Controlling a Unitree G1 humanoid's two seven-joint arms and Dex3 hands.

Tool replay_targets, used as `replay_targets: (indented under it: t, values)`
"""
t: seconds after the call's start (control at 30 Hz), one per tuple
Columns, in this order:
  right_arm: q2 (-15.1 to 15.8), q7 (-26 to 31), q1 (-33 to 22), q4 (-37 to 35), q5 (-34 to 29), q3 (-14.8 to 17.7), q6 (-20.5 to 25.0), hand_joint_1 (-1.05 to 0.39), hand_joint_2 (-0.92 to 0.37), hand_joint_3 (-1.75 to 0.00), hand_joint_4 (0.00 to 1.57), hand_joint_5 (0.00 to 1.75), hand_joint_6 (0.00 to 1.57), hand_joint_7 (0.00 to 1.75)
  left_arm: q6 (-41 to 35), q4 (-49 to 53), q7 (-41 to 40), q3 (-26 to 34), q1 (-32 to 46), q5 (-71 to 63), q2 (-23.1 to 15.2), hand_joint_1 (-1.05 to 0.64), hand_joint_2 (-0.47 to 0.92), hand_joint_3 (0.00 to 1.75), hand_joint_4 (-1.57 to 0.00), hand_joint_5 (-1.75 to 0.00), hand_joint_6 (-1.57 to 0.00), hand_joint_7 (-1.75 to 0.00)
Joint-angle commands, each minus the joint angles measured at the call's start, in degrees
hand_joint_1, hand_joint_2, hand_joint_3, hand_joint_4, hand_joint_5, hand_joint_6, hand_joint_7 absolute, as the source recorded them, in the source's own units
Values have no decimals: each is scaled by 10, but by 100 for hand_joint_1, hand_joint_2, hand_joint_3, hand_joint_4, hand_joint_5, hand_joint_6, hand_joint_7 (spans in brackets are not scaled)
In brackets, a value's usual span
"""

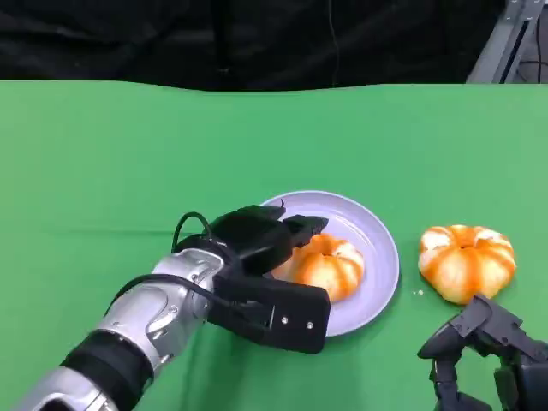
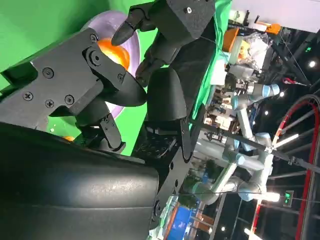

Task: Grasp the bread from the table and place it into the plate.

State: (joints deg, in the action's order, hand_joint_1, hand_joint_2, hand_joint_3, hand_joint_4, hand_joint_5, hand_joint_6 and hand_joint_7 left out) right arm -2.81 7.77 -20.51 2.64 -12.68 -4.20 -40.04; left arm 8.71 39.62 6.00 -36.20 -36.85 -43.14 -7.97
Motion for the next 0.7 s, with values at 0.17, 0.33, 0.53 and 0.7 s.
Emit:
replay_targets:
  t: [0.17, 0.33, 0.53, 0.7]
  values:
    - [4, 4, -3, 4, 2, 6, 5, -13, -51, -119, 84, 175, 76, 152, 16, -19, -12, 22, 16, 24, -9, -104, 92, 57, 0, 0, -15, -3]
    - [7, 0, 0, -2, 11, 5, -7, -11, -52, -118, 83, 175, 76, 152, 27, -33, -22, 36, 23, 36, -10, -101, 92, 54, -10, -5, -22, -5]
    - [7, 0, 1, -3, 12, 5, -7, -11, -51, -119, 83, 175, 76, 151, 28, -34, -22, 36, 24, 36, -10, -101, 92, 53, -12, -5, -23, -4]
    - [7, 0, 1, -3, 12, 5, -7, -11, -51, -119, 83, 175, 76, 151, 28, -34, -22, 36, 23, 37, -11, -101, 92, 53, -12, -4, -24, -3]
